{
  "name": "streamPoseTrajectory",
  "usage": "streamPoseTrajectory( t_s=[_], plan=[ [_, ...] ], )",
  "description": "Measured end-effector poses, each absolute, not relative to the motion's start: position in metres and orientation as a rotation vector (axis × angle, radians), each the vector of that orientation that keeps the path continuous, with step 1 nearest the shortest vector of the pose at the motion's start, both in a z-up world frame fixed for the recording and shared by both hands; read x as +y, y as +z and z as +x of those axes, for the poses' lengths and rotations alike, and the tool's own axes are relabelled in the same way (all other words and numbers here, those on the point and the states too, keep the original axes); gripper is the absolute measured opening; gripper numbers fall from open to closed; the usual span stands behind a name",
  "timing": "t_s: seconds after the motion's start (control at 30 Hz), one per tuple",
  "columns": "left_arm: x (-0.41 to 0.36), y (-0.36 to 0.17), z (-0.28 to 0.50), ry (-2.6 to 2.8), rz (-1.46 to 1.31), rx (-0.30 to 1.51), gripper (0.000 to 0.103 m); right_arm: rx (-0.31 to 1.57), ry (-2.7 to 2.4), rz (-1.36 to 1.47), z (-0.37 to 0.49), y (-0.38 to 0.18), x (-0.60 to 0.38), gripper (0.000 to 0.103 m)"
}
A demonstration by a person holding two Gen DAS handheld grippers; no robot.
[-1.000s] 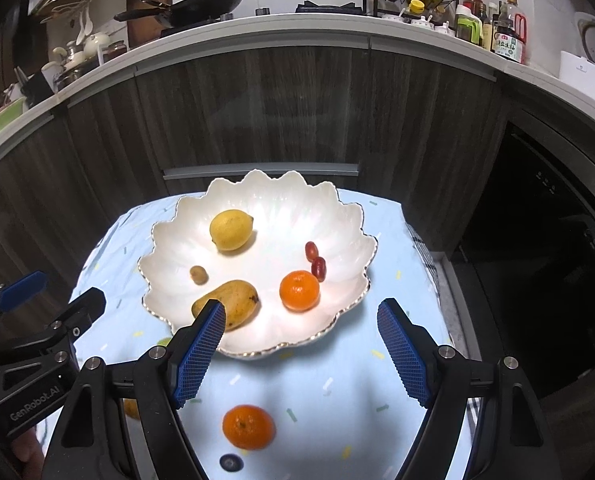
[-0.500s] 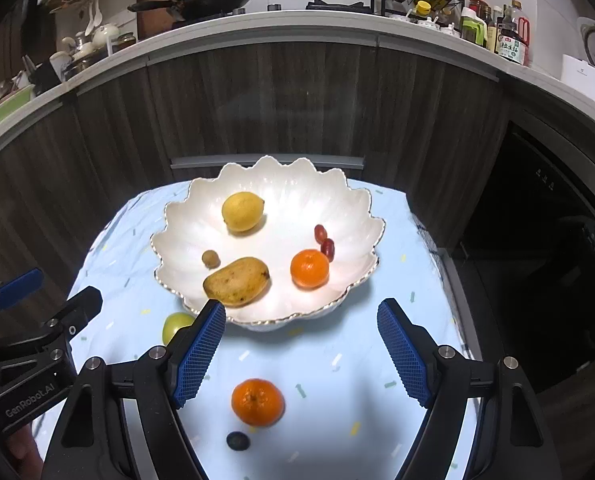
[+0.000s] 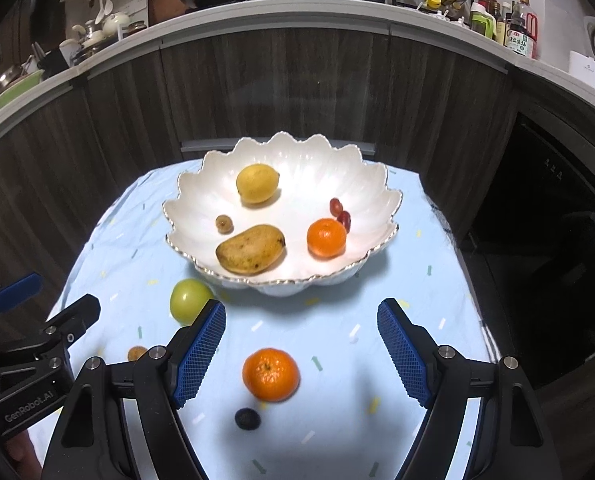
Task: Organize fruits
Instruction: 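Withdraw both open tools from the bowl toward the remaining fruits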
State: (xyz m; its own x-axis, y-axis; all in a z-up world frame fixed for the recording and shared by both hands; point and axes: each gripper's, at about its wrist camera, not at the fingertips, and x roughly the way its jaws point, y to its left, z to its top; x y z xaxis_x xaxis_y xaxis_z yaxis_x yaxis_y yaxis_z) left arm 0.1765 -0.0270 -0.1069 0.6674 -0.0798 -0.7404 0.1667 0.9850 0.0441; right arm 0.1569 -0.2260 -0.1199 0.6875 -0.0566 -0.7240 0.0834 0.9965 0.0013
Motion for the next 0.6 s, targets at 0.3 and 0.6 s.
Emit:
streamPoseTrajectory(
  t_s=[0.3, 0.6],
  plan=[
    [-0.018, -0.124, 0.171, -0.119, 0.110, 0.855, 0.084, 0.839, -0.060, 0.020, 0.151, -0.141, -0.218, 0.079],
    [-0.014, -0.143, 0.167, -0.126, 0.099, 0.867, 0.084, 0.858, -0.056, 0.009, 0.150, -0.158, -0.214, 0.079]
  ],
)
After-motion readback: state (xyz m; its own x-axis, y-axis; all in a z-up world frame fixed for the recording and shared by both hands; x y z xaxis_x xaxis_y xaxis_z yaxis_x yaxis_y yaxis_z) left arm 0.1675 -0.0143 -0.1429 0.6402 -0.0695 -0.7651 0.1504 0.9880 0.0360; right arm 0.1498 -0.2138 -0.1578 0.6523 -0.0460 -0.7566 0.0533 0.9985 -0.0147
